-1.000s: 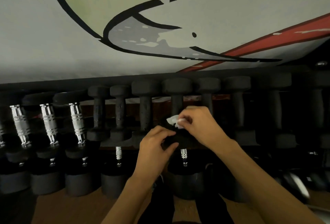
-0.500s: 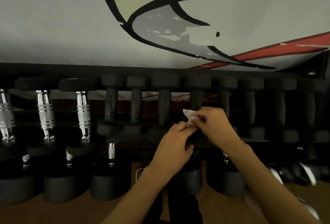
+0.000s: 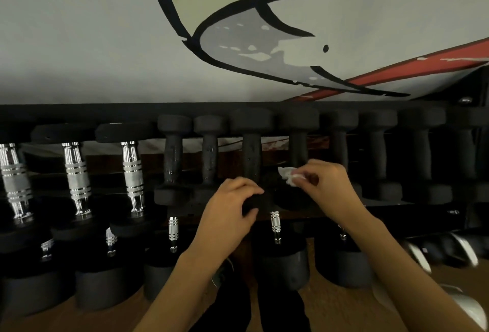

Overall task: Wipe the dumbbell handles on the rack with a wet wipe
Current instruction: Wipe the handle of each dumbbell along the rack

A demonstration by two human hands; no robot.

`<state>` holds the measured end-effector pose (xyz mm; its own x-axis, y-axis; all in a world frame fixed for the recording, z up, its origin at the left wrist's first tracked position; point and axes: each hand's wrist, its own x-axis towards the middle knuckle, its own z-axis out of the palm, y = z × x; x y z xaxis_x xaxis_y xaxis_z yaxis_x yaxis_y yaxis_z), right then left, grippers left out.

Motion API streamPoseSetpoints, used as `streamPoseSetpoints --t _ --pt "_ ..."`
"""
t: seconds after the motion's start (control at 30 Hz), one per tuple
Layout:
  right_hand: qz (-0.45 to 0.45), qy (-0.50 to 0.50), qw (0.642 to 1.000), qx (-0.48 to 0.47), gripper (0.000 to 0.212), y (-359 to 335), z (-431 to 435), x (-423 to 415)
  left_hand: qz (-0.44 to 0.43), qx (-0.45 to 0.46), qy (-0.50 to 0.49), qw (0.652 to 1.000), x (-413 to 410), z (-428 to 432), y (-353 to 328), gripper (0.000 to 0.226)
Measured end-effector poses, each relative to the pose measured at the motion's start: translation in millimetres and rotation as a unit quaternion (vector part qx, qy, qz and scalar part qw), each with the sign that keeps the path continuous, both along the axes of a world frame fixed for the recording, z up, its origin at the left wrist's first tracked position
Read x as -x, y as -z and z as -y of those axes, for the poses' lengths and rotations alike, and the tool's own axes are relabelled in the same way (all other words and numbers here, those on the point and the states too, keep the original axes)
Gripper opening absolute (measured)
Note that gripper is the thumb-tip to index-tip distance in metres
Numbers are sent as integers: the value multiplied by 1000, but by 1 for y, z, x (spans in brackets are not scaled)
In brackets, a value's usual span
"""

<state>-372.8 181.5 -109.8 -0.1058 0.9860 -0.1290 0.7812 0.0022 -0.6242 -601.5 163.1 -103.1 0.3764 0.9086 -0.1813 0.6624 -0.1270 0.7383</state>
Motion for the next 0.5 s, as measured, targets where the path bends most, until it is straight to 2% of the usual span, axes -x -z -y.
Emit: streamPoseSetpoints --t 0.07,0.17,0.27,0.5 --pt "-22 21 999 -12 4 -4 -9 -1 -3 -12 0 1000 0 3 2 38" --pt "-80 134 986 -53 11 -6 -30 -5 -3 -23 -18 1000 -2 5 6 38" --pt "-111 202 972 -36 13 0 -38 -7 -3 -26 -26 999 -3 7 7 38" --pt "-87 118 988 41 6 -1 8 -13 -15 -14 -29 999 -4 8 4 40"
